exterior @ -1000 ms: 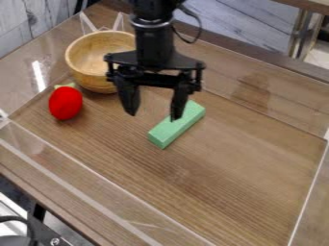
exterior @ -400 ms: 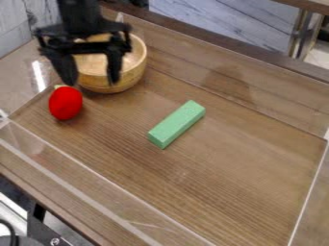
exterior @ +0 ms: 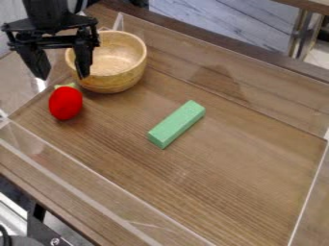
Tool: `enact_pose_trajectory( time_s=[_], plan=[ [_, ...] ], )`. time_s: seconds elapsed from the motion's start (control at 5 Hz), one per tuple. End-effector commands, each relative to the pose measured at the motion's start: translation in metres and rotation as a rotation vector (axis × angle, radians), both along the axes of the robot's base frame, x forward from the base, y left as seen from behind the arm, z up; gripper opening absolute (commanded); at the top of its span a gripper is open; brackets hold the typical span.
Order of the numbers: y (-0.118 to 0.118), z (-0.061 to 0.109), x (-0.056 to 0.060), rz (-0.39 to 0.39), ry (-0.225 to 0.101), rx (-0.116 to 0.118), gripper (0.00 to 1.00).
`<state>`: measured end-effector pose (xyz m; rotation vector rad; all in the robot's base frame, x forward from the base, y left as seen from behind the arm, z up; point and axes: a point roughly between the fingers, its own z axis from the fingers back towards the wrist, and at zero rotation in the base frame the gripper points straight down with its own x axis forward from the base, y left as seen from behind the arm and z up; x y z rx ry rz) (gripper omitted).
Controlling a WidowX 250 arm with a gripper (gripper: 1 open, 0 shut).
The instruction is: Move the red fruit to the left
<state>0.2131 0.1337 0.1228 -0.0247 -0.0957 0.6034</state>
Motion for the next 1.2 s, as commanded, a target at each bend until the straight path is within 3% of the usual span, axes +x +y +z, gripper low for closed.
enact_pose_trajectory(
  time_s=[0.0,0.2,0.6,1.0],
  plan=[
    [0.013,0.000,0.012,-0.028,-0.028,0.044,1.00],
    [0.023,-0.014,0.019,-0.060,-0.019,0.056,1.00],
    [0.047,-0.054,0.020,-0.080,-0.011,0.074,1.00],
    [0.053,-0.070,0.028,-0.099,-0.014,0.089,1.00]
  ],
)
